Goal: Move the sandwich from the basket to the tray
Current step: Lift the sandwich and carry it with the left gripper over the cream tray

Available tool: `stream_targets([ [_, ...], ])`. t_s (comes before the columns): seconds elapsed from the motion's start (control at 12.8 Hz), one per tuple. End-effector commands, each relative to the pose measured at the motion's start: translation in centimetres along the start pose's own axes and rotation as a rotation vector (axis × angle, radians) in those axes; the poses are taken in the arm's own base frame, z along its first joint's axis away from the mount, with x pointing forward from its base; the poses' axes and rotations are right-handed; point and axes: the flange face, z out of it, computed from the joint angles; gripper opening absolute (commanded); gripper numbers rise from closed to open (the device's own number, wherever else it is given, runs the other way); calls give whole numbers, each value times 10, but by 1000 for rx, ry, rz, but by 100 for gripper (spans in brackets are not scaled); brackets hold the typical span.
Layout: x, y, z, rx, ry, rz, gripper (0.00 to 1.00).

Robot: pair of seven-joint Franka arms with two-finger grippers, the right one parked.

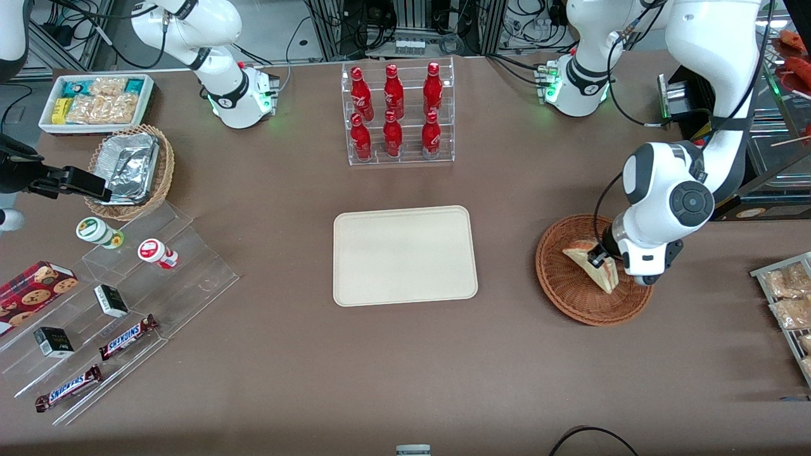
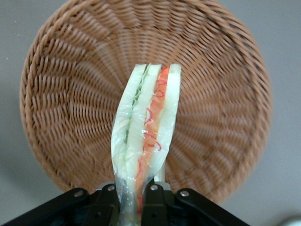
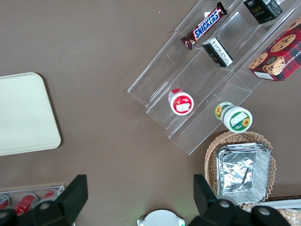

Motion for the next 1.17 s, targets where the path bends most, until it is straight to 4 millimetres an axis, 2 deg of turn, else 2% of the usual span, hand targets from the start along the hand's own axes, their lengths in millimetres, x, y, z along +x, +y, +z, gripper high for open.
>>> stream_targets([
  [0.0, -21, 28, -39, 43, -11, 150, 0],
  [0.16, -44, 50, -47, 43, -5, 239, 0],
  [0.23, -64, 63, -47, 44, 1, 277, 0],
  [0.47, -130, 111, -30, 64, 5, 407, 0],
  [0.78, -205, 172, -14, 57, 14, 522, 0],
  [1.09, -284, 237, 32, 59, 30, 502, 0],
])
